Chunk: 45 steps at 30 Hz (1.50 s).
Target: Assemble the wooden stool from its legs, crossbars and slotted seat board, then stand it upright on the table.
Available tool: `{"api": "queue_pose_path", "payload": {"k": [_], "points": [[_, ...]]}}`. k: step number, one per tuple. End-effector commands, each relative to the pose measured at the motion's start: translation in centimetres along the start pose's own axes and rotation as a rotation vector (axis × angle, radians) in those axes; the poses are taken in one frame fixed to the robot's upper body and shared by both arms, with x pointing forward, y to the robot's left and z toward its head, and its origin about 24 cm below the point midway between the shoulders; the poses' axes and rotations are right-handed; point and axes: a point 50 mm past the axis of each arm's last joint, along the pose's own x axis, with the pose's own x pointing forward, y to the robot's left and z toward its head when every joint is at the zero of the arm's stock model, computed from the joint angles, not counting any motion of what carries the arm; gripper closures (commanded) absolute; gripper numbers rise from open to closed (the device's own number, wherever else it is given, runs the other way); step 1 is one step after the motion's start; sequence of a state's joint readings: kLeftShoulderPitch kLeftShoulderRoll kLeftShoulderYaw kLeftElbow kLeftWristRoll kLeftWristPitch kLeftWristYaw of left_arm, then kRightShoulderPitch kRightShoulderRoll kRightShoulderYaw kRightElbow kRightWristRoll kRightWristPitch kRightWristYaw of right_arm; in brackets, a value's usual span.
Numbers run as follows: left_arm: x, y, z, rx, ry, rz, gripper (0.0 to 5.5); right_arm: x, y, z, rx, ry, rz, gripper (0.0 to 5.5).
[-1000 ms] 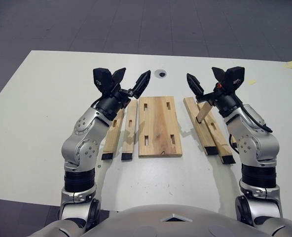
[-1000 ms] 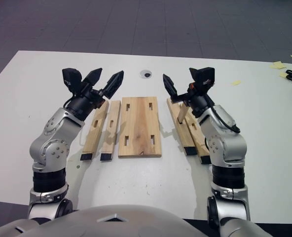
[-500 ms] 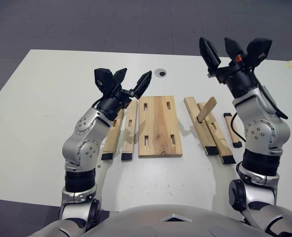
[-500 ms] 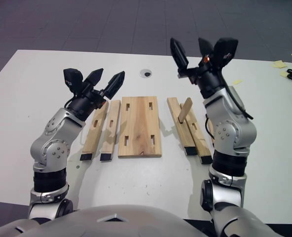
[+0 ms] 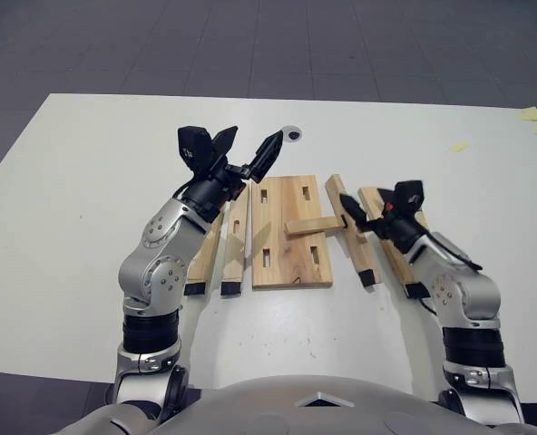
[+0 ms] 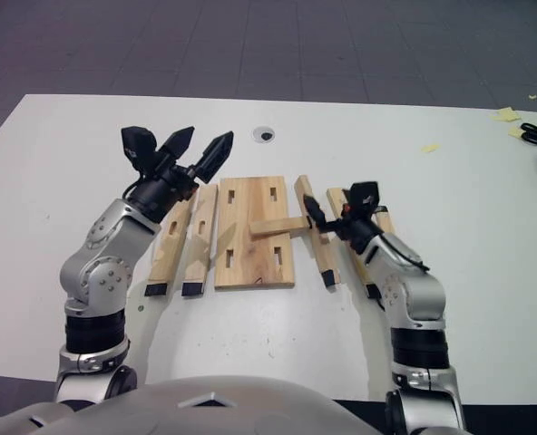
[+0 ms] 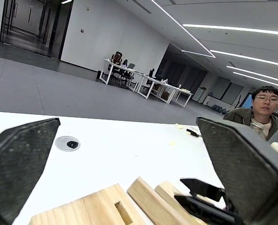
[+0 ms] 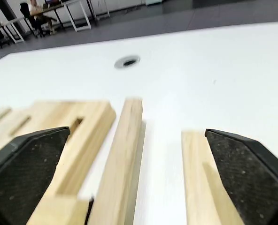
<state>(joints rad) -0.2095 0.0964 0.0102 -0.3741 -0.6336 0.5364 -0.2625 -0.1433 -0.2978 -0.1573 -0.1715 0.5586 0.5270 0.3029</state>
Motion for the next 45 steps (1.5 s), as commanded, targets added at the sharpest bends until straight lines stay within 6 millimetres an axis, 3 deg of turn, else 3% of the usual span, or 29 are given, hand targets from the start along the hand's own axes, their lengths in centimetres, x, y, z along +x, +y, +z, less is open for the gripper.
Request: {"api": "queue_pose_path", "payload": {"k": [1,4,10,14,18,24,31,38,45], "points": [[-0.2,-0.4,-0.3,-0.004,0.017,-0.011,0.1,0.3,1.4,2.8,0.055,-0.164,0.084,0.14],[-0.2,-0.1,-0.2,0.003,0.015,0.004,0.1,-0.9,2.3,2.2,0.057,-0.07,0.202,0.14],[-0.5,0.1,-0.3,0.01,0.014,0.025,0.1,-4.6,0.0,-1.4,-0.075,0.295,0.192,0.14],[-0.7,-0.1,-0.6,0.008,0.018,0.034,0.1,-5.4,-0.1,-2.4,-0.123,0.466,0.221,0.14],[-0.8,-0.3,-0.8,0.001,0.013,0.047,0.1,-5.5,-0.4,-2.7,-0.151,0.546,0.176,0.69],[-1.5,-0.9,-1.6,-0.019,-0.001,0.099,0.1,-5.2,-0.4,-1.0,-0.227,0.601,0.174,1.61],[-1.7,-1.4,-2.3,-0.015,-0.035,0.146,0.1,-5.8,-0.8,0.1,-0.302,0.724,0.235,2.86],[-2.0,-1.5,-3.0,0.001,-0.035,0.177,0.1,-5.6,0.0,0.3,-0.27,0.789,0.303,4.04],[-2.2,-1.4,-3.2,0.028,-0.013,0.189,0.1,-5.5,-0.8,-0.2,-0.333,0.811,0.24,4.48]]}}
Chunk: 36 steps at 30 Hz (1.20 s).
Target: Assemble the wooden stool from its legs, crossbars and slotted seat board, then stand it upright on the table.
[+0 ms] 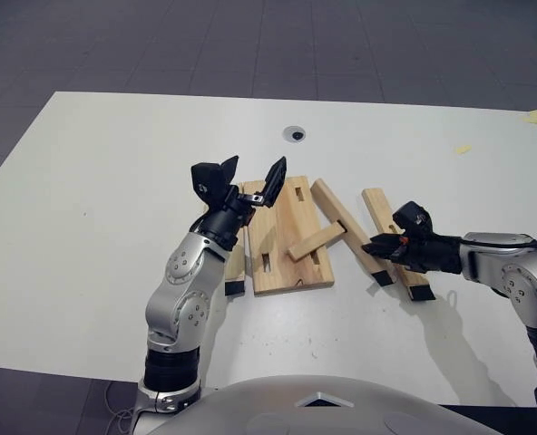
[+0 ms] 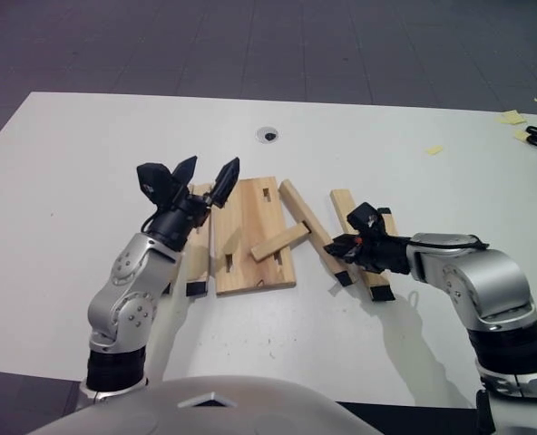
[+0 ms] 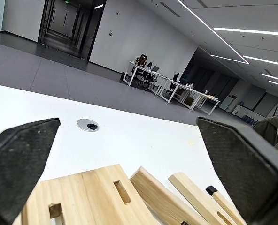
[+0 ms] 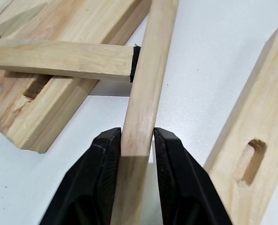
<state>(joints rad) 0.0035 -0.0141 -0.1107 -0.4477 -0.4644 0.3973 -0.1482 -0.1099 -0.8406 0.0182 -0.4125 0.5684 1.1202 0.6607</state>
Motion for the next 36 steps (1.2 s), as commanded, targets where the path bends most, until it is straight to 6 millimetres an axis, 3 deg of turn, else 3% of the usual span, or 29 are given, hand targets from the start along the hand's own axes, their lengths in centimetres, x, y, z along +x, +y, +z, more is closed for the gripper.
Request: {"api": "queue_pose_path", "payload": {"k": [1,7,10,14,20,23,26,30,36], "points": [[0.1,0.3,0.1,0.026,0.006,0.015,0.1,0.3,-0.4,-0.5,-0.016,0.047,-0.044,4.48],[0.4,0.8,0.2,0.043,0.009,0.013,0.1,0.9,-1.4,1.2,0.068,-0.117,-0.11,4.5],[0.7,1.6,0.8,0.057,-0.001,0.019,0.1,1.1,-1.7,3.1,0.193,-0.285,-0.112,4.51],[1.0,3.4,2.5,0.073,-0.024,0.03,0.1,0.6,-1.5,6.4,0.41,-0.602,0.024,4.52],[1.9,5.8,4.9,0.051,-0.043,0.023,0.1,0.5,-0.9,6.7,0.595,-0.789,0.11,4.52],[2.1,7.5,7.2,-0.143,-0.122,0.018,0.1,0.0,1.0,6.6,0.654,-0.882,0.33,4.52],[2.7,7.6,10.2,-0.405,-0.153,-0.185,0.1,-0.2,2.8,6.1,0.662,-0.903,0.502,4.52],[4.0,8.1,11.9,-0.535,0.008,-0.383,0.1,-0.4,3.8,6.5,0.65,-0.923,0.619,4.52],[5.4,6.1,10.1,-0.543,0.293,-0.558,0.1,0.2,5.9,7.4,0.581,-0.903,0.709,4.52]]}}
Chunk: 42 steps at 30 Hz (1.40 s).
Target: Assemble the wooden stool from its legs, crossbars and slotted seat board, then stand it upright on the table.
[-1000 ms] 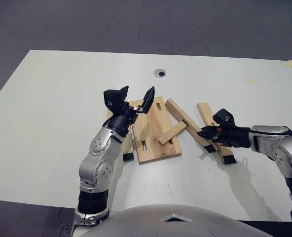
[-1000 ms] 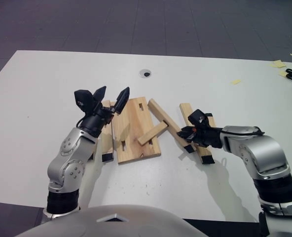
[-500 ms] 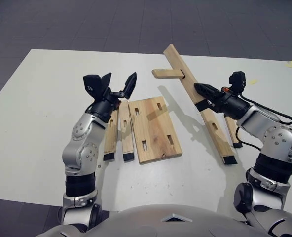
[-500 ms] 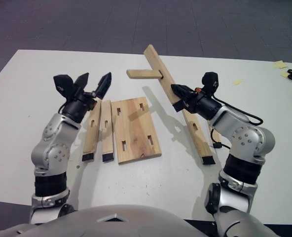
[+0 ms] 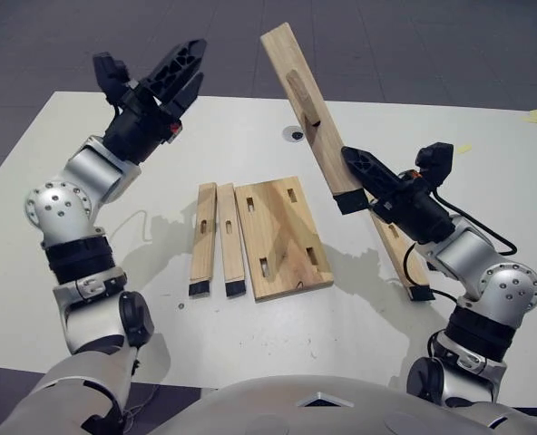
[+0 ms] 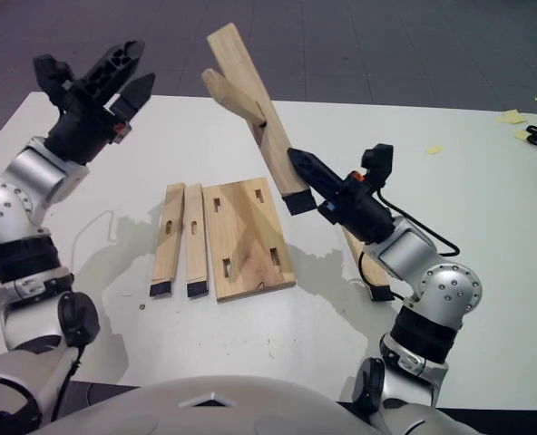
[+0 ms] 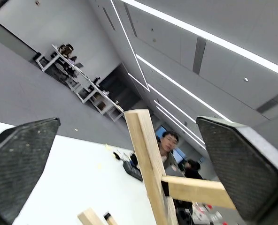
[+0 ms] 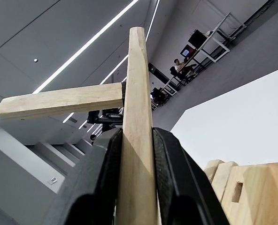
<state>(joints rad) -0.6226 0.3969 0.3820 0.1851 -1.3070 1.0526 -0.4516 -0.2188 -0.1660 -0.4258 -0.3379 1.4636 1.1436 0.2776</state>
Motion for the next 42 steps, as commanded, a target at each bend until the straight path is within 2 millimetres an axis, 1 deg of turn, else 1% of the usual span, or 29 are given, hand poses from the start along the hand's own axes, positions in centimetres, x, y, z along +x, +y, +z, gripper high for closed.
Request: {"api": "queue_pose_path", "payload": {"k": [1,4,7,11,17,19,20,25,31,34,35,36,38,39,42], "points": [[1.8,-0.4,-1.1,-0.02,0.158,-0.066,0.1,0.9,0.8,-1.0,-0.016,0.034,0.056,4.52],[2.8,-0.9,-1.0,-0.017,0.175,-0.109,0.1,1.0,0.8,-1.7,-0.016,0.052,0.061,4.52],[3.2,-1.0,-1.0,-0.02,0.158,-0.131,0.1,1.2,0.7,-2.2,-0.02,0.072,0.067,4.52],[3.2,-1.0,-1.0,-0.032,0.141,-0.15,0.73,1.4,0.5,-2.7,-0.031,0.085,0.065,4.52],[2.6,-1.5,-0.7,-0.041,0.141,-0.191,1.8,1.7,0.2,-2.6,-0.057,0.06,0.043,4.52],[2.5,-1.7,-0.6,-0.048,0.137,-0.204,2.08,1.7,0.1,-2.7,-0.058,0.059,0.042,4.52],[2.6,-1.7,-0.6,-0.053,0.13,-0.21,2.32,1.7,0.1,-2.7,-0.059,0.058,0.041,4.52],[3.0,-1.9,-0.6,-0.056,0.101,-0.219,3.1,1.8,0.2,-3.4,-0.052,0.071,0.042,4.52],[2.8,-2.4,0.2,-0.036,0.033,-0.214,4.14,1.6,0.2,-4.1,-0.034,0.073,0.021,4.52],[2.2,-2.6,1.0,-0.009,-0.003,-0.195,4.42,1.4,-0.1,-4.1,-0.038,0.056,-0.024,4.52],[2.0,-2.6,1.2,0.006,-0.012,-0.183,4.42,1.4,-0.1,-4.1,-0.039,0.051,-0.036,4.52],[1.8,-2.6,1.5,0.025,-0.024,-0.164,4.42,1.5,-0.2,-4.1,-0.042,0.048,-0.049,4.16],[1.4,-2.6,2.4,0.067,-0.066,-0.118,4.46,1.5,-0.5,-4.3,-0.052,0.041,-0.085,4.0],[1.3,-2.5,2.9,0.094,-0.096,-0.082,4.47,1.4,-0.8,-4.3,-0.062,0.03,-0.12,3.76],[0.8,-2.1,4.8,0.189,-0.216,0.055,4.47,0.8,-2.1,-3.9,-0.098,-0.024,-0.265,3.32]]}}
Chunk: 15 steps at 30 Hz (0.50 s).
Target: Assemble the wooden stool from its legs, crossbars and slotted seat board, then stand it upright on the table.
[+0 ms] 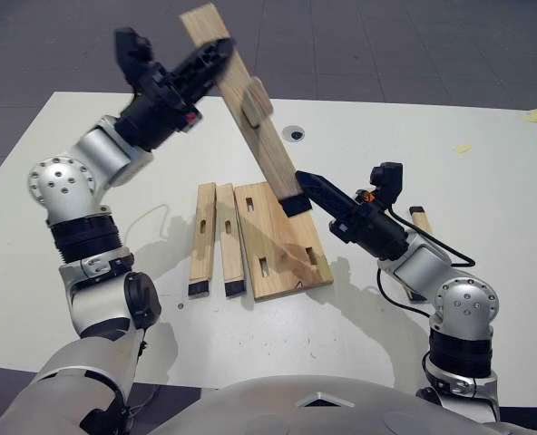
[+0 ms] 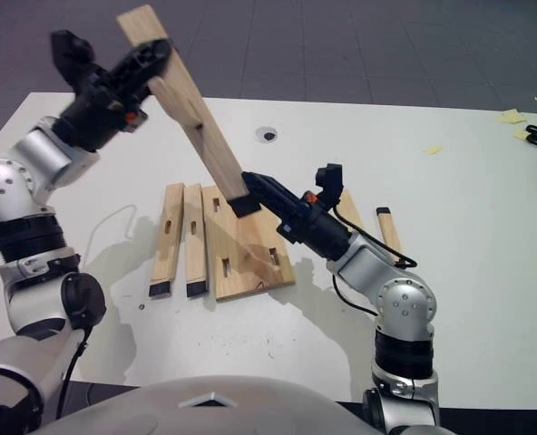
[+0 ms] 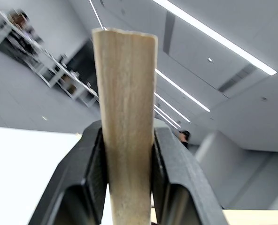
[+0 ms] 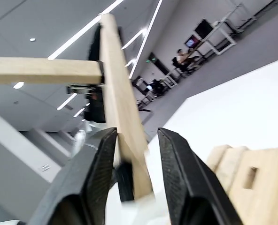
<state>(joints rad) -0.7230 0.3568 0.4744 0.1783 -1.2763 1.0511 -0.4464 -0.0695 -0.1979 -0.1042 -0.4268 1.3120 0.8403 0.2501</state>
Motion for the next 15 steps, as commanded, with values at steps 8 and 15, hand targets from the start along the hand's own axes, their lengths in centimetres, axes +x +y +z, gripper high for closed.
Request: {"api": "queue_pose_path", "payload": {"k": [8,15], "points": [[-2.2,-1.7,4.8,0.559,-0.219,0.346,4.48,-4.5,-4.6,-0.9,-0.654,0.265,-0.654,2.05],[-3.2,-2.0,3.3,0.732,-0.111,0.383,4.48,-7.9,-5.6,-4.5,-0.855,0.745,-0.615,0.95]]}}
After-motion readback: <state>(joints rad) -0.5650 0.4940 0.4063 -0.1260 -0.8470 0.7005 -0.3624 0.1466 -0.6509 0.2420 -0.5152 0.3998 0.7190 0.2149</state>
